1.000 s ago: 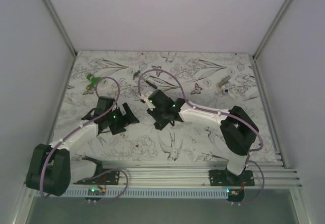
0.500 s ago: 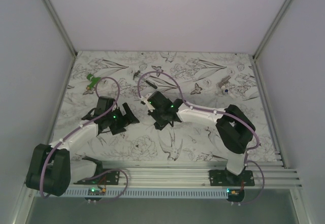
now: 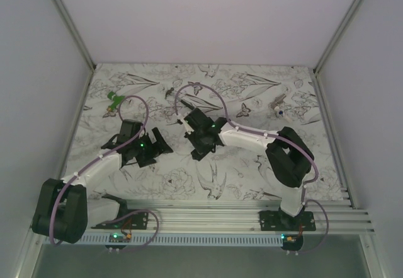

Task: Snap on the fuse box
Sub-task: Install the fuse at the fuse box base.

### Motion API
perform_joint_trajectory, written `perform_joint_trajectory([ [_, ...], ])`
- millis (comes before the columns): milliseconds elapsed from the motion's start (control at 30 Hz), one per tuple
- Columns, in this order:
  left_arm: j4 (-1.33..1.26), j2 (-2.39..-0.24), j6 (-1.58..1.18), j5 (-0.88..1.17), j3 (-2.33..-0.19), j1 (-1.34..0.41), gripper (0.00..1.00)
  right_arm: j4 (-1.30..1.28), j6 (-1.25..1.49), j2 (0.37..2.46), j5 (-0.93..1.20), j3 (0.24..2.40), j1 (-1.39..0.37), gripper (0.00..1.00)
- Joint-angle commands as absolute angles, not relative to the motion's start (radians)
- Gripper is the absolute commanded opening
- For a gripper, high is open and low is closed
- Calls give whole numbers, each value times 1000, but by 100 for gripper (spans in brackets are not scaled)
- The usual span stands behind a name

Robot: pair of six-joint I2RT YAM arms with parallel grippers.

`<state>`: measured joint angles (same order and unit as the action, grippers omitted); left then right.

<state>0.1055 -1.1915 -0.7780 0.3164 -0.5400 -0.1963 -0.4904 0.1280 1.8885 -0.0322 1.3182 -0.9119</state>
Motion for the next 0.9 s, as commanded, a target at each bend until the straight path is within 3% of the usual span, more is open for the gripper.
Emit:
perform_joint_trajectory([
  [0,124,-1189,-788,331,-529,-191,99,-566,180,1945,-9,1312,-868,0],
  [600,124,-1193,-788,340,-529,-193,98,-642,212,2143,-121,1325,-849,0],
  [867,124,-1190,-778,358,-543,-209,99,-708,253,2008,-112,1318,-868,0],
])
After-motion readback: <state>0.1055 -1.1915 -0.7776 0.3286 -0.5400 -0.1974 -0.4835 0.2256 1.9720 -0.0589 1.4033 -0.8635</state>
